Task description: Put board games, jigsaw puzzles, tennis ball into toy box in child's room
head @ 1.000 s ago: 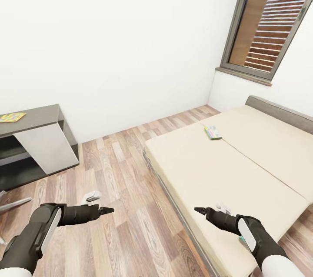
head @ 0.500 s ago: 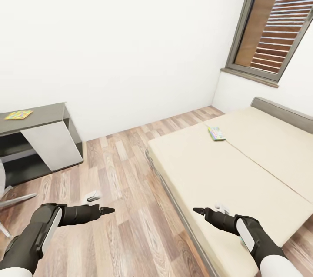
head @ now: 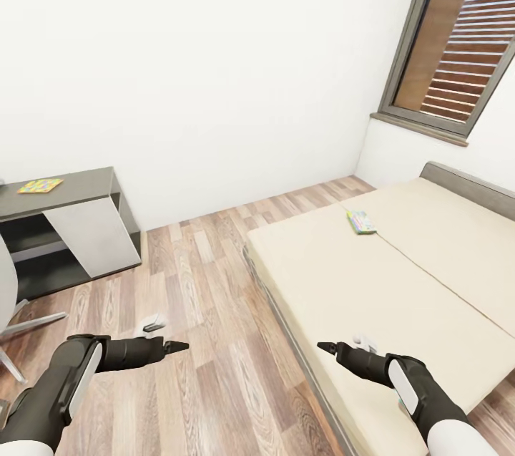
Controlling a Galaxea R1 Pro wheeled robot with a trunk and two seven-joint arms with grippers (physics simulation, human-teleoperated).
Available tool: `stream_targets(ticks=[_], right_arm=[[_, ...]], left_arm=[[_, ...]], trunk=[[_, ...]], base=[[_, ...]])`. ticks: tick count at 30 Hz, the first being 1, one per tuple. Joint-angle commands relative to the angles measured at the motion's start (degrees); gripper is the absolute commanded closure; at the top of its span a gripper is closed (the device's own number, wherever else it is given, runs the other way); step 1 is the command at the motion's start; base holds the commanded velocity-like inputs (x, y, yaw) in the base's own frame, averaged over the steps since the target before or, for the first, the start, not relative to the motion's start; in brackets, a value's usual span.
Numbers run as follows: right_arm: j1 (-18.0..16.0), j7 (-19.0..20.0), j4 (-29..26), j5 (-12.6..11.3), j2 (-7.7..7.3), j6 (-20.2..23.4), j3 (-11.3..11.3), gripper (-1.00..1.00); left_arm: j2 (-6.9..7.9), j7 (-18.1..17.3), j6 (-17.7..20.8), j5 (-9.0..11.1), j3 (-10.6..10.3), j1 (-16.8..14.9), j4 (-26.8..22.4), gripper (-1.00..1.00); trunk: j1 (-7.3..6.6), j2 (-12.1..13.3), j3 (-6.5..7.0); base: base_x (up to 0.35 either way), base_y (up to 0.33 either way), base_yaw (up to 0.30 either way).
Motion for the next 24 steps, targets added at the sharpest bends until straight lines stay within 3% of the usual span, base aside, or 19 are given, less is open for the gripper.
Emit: stream_targets(ticks=[1,11,24], right_arm=[[0.0,0.1,0.0,-0.2,0.01,0.4,-0.2,-1.00],[0.0,0.8,0.1,-0.4,-0.24,0.5,-0.2,-1.00],[0.0,0.8,0.2,0.0,0.01,0.3,0.1,-1.00]], left_arm=[[0.00,-0.1,0.4,0.1,0.1,0.0,0.0,-1.00],[-0.03,-0.1,0.4,0.1,0.0,0.0,0.0,-1.00],[-0.01,-0.1,0.5,0.1,0.1,0.0,0.0,-1.00]], trunk=[[0.03,-0.1,-0.11],[0.03,-0.1,-0.11],[0.03,-0.1,-0.11]], base=[[0.000,-0.001,0.002],[0.000,-0.007,0.000],[0.000,-0.110,0.000]])
